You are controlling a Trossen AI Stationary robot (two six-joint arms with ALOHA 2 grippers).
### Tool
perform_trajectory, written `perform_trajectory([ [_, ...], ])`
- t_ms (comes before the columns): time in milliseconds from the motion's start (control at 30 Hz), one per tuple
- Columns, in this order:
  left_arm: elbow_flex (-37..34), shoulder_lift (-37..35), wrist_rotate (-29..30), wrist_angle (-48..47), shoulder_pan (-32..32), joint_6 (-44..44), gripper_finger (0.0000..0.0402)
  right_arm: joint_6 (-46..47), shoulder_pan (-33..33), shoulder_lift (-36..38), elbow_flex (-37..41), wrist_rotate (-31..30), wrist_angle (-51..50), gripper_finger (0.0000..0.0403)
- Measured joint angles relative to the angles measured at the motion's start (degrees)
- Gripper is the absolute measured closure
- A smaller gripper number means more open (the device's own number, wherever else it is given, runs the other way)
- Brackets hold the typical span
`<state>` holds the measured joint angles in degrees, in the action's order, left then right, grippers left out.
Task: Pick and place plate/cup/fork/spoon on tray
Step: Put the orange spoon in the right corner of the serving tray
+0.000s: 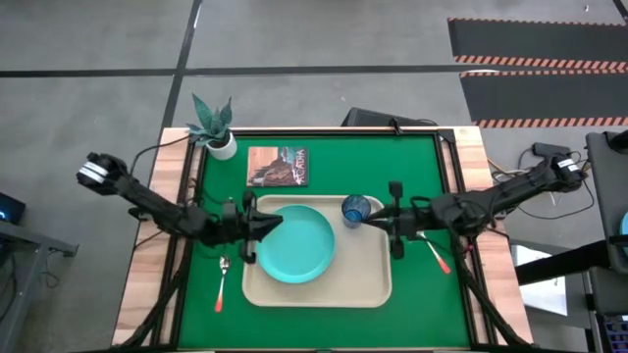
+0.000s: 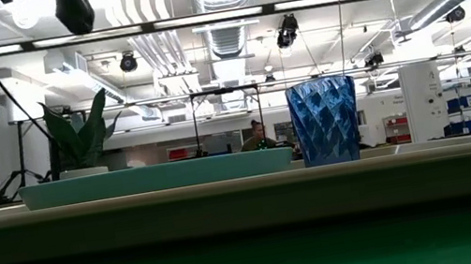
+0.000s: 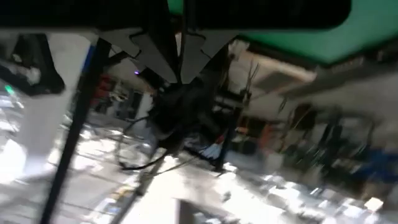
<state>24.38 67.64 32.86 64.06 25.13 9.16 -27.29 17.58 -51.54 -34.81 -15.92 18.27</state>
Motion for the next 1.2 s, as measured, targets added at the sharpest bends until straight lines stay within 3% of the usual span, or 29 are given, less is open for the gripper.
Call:
perform_trajectory([
  [167, 5.1, 3.9, 9.3, -13.3, 1.8, 15.4, 0.0401, -2.3, 0.0, 4.7, 0.0, -0.1, 0.0, 0.0394],
  [333, 13.2, 5.1, 9.4, -34.9, 3.0, 37.2, 0.0401, -2.1, 0.0, 9.2, 0.8, 0.9, -1.8, 0.0394],
  [433, 17.6, 5.1, 5.7, -47.1, 3.8, 55.7, 0.0401, -1.5, 0.0, 10.9, 1.8, 1.0, -1.9, 0.0394],
  [500, 20.4, 5.1, 3.3, -53.3, 5.3, 63.6, 0.0401, -2.2, 0.0, 11.6, 2.3, 1.0, -1.9, 0.0394],
  [733, 28.1, 5.1, 1.3, -78.6, 11.9, 82.3, 0.0402, -3.2, 0.0, 11.7, 2.3, 1.1, -1.7, 0.0394],
  [933, 29.4, 5.4, -1.8, -98.6, 18.0, 102.0, 0.0402, -2.7, 0.0, 11.7, 2.2, 1.1, -1.7, 0.0394],
  [1200, 29.0, 7.3, -15.9, -112.3, 22.2, 116.4, 0.0402, -1.8, 0.0, 11.6, 2.2, 1.1, -1.8, 0.0394],
])
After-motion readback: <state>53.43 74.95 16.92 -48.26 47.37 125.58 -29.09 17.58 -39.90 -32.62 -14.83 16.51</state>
